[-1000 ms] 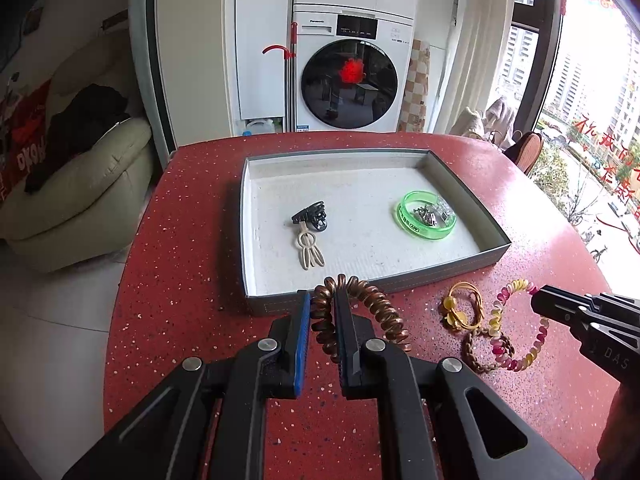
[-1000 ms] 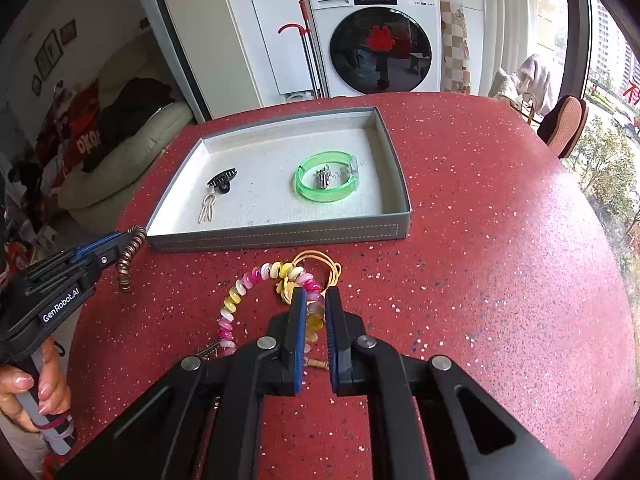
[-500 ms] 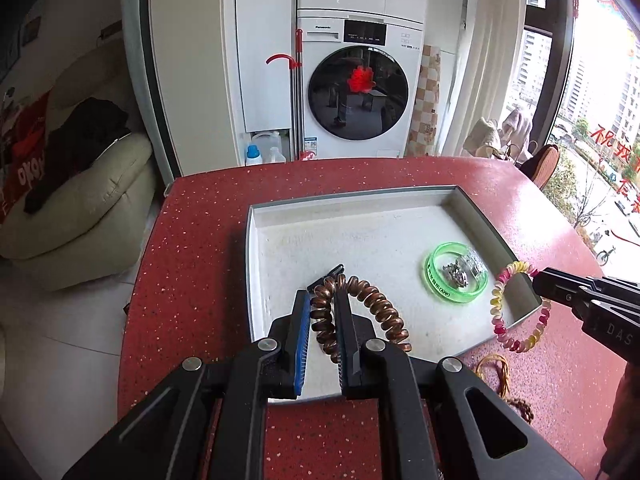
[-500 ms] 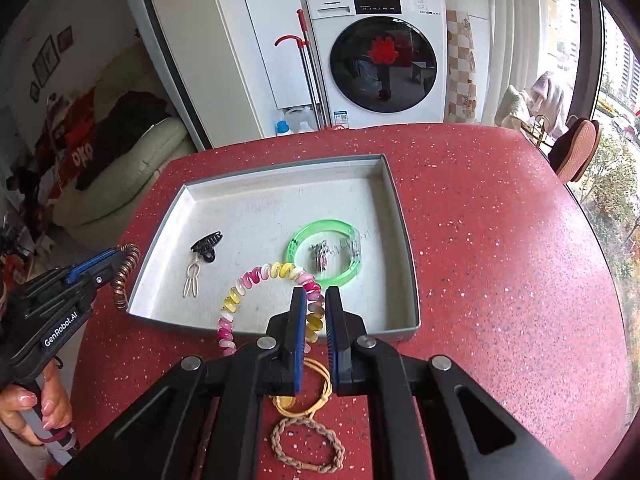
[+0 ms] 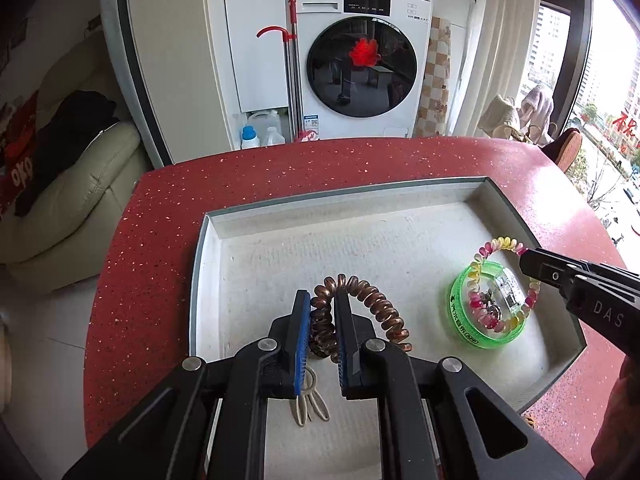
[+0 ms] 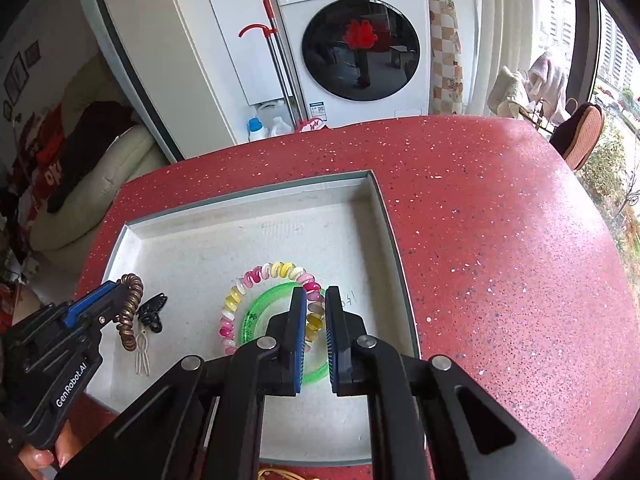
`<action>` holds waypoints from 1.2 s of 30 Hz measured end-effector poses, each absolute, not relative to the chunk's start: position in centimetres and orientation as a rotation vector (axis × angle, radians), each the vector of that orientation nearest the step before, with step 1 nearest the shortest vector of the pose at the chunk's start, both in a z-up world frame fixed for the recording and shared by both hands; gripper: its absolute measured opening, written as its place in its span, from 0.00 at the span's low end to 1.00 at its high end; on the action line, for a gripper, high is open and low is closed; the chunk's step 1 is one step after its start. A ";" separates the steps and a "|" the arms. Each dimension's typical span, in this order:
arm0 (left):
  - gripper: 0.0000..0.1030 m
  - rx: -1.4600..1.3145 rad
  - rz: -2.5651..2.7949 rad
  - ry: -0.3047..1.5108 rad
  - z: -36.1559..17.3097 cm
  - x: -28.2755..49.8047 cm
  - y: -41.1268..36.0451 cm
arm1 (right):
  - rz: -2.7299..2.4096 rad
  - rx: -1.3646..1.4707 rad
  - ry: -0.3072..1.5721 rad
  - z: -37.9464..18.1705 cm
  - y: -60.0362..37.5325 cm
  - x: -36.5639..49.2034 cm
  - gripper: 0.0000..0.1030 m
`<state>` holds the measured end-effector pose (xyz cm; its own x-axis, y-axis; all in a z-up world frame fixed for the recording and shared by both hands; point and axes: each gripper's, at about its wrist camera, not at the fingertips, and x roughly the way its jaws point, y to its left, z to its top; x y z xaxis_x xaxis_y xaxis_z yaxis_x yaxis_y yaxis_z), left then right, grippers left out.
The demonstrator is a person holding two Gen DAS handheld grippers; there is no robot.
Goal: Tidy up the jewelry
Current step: 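Carry both items into the tray, right gripper releasing the bracelet onto the bangle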
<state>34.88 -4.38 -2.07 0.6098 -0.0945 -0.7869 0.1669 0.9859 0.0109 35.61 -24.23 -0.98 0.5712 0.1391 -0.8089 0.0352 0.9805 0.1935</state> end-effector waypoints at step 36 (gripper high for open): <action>0.30 0.123 -0.123 0.858 -2.0 33.1 -4.8 | 0.125 0.292 0.924 -0.6 -25.2 33.3 0.66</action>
